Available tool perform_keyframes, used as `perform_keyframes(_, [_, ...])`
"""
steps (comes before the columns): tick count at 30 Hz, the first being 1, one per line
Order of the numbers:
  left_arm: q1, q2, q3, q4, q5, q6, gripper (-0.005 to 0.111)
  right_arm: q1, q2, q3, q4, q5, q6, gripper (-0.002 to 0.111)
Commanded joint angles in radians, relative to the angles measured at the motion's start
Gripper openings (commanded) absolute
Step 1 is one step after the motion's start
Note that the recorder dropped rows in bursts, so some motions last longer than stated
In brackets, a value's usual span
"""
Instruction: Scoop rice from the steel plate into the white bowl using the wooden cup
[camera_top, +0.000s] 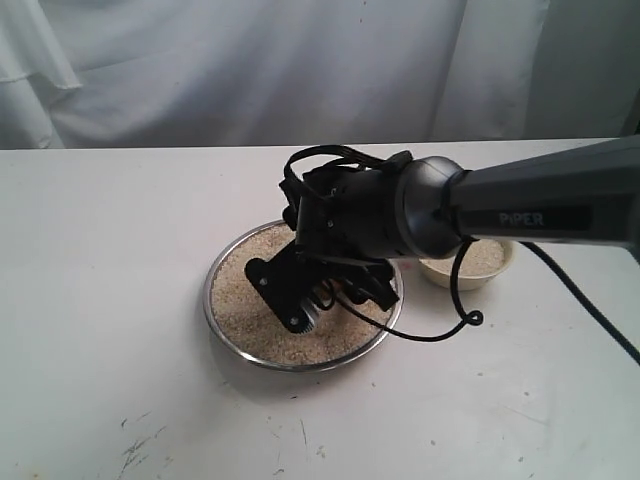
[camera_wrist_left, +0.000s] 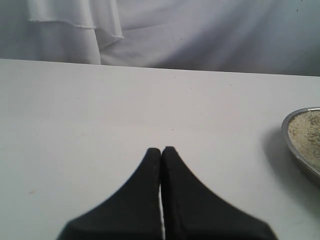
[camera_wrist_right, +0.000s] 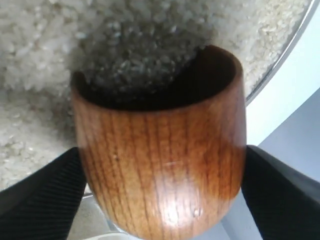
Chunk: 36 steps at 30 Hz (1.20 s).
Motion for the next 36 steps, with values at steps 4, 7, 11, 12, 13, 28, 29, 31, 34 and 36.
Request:
perform_keyframes(4, [-0.003,-0.004,0.005,0.001,-0.014,-0.001,0.0,0.033,0.006,-0.001,0.043,-0.006,-0.006,0.0])
perform_keyframes(7, [-0.003,-0.004,0.005,0.001,-0.014,-0.001,0.0,0.041,0.006,-0.001,0.049,-0.005,-0.006,0.0])
perform_keyframes(11, [-0.003,-0.004,0.005,0.001,-0.014,-0.001,0.0,0.05,0.006,-0.001,0.068,0.0,-0.006,0.0])
perform_keyframes(12, [-0.003,-0.004,0.005,0.001,-0.014,-0.001,0.0,0.05,0.006,-0.001,0.068,0.002,-0.006,0.0])
perform_keyframes(13, [-0.003,-0.004,0.005,0.001,-0.014,-0.001,0.0,0.05,0.006,-0.001,0.07,0.003,-0.004,0.0])
perform_keyframes(28, [-0.003,-0.004,0.005,0.001,-0.014,-0.001,0.0,0.05,0.004,-0.003,0.126,-0.015,0.11,0.0])
perform_keyframes(29, [-0.003,-0.004,0.005,0.001,-0.014,-0.001,0.0,0.05,0.004,-0.003,0.126,-0.018,0.129,0.0])
perform_keyframes(31, [-0.003,-0.004,0.005,0.001,-0.014,-0.001,0.0,0.05,0.004,-0.007,0.129,-0.023,0.162,0.0])
perform_keyframes(34, [-0.003,-0.004,0.005,0.001,-0.014,-0.001,0.0,0.05,0.004,-0.007,0.131,-0.046,0.185,0.0])
perform_keyframes(36, [-0.003,-0.004,0.005,0.001,-0.014,-0.001,0.0,0.048,0.004,-0.007,0.133,-0.062,0.219,0.0])
